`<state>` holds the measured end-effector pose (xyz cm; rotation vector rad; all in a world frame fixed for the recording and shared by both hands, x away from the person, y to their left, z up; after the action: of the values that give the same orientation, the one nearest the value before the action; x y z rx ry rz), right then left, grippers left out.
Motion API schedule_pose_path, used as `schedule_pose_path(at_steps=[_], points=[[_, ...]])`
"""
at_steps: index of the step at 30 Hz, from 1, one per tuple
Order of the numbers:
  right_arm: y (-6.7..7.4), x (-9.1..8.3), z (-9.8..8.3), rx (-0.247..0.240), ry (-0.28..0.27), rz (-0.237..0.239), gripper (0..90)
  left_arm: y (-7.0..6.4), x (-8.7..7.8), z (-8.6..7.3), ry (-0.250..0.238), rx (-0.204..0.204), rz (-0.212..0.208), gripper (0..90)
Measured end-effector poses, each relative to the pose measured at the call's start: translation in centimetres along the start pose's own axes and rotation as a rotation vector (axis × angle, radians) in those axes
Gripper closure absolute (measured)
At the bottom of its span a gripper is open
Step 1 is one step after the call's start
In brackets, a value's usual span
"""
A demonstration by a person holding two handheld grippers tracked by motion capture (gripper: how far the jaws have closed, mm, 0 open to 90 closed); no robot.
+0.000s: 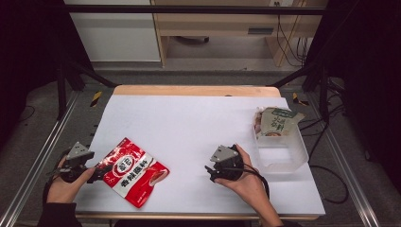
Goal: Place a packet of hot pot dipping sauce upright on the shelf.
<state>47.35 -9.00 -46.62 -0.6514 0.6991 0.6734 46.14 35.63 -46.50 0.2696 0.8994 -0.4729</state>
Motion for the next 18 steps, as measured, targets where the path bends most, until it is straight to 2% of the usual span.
schedule_pose_path(at_steps=[4, 8, 15, 18], points=[[0.0, 0.3, -0.1, -0.004, 0.013, 0.003, 18.1, -0.2, 0.3, -0.9, 0.015, -0.01, 0.002, 11.1], [0.1, 0.7, -0.3, -0.014, 0.038, 0.0, 17.9, -0.3, 0.4, -1.2, 0.033, 0.005, 0.014, 11.8], [0.1, 0.7, -0.4, -0.01, 0.036, 0.006, 18.0, 0.6, 0.6, -1.8, 0.04, -0.049, 0.016, 11.3], [0.1, 0.7, -0.4, -0.007, 0.04, 0.009, 17.9, 0.7, 0.7, -1.9, 0.053, -0.05, 0.009, 11.6]])
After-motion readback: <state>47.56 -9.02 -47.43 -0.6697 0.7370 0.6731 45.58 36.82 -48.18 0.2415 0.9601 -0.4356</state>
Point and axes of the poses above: each handheld gripper's, and its own axes: x roughly forward along the jaws, z roughly out of its top, y roughly to its left, the point moved 3 cm from there along x, roughly forward along the jaws, and after that the axes turned 10 degrees about y, right-handed, at the moved point
